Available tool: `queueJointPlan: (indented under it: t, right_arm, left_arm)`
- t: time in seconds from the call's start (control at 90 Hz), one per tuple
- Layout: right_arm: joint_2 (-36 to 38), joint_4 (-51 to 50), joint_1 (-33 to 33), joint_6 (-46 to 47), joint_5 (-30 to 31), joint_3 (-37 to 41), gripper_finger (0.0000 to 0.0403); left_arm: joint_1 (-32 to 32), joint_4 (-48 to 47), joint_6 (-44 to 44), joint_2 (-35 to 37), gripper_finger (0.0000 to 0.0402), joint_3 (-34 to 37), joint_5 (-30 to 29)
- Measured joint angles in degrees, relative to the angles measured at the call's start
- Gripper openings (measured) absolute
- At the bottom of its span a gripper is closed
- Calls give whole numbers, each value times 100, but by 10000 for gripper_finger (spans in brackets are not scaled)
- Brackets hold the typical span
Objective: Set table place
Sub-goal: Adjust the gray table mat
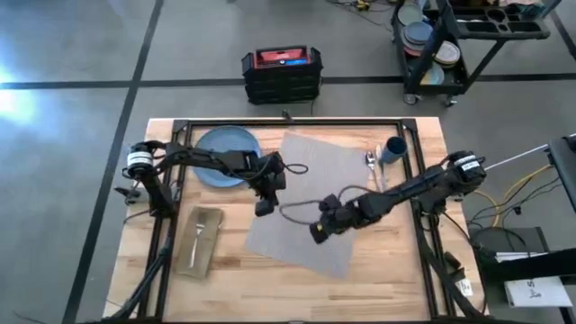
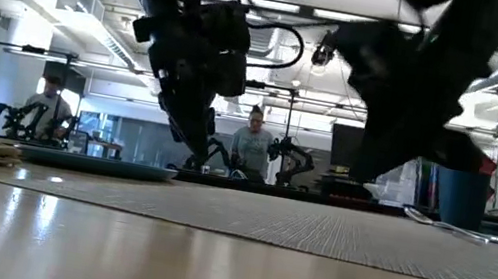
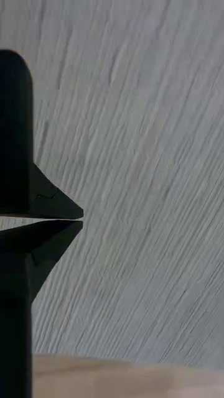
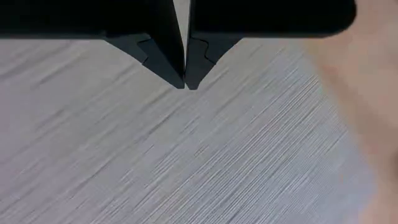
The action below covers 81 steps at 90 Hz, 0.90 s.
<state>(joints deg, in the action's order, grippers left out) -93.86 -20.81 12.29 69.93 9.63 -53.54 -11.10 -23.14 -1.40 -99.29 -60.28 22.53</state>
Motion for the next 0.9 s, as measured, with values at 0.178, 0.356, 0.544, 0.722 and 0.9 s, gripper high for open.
queueJointPlan:
  t: [0.178, 0.356, 0.544, 0.722, 0.9]
  right_arm:
    - [-2, -34, -1116, -1092, -241, 53, 0]
    - [-2, -33, -2243, -2216, -654, 53, 0]
    - [-2, -84, -3196, -2902, -1056, 54, 0]
    - [-4, -414, -3742, -3323, -1185, 57, 0]
    - [-4, -811, -3978, -3655, -1281, 57, 0]
  left_arm:
    - [406, 29, 165, 0, 0, 5, -472]
    - [608, 201, 228, 0, 0, 7, -767]
    - [650, 447, 475, 0, 0, 75, -1586]
    - [657, 476, 729, -214, 0, 237, -1864]
    - [700, 512, 839, -348, 0, 331, -1579]
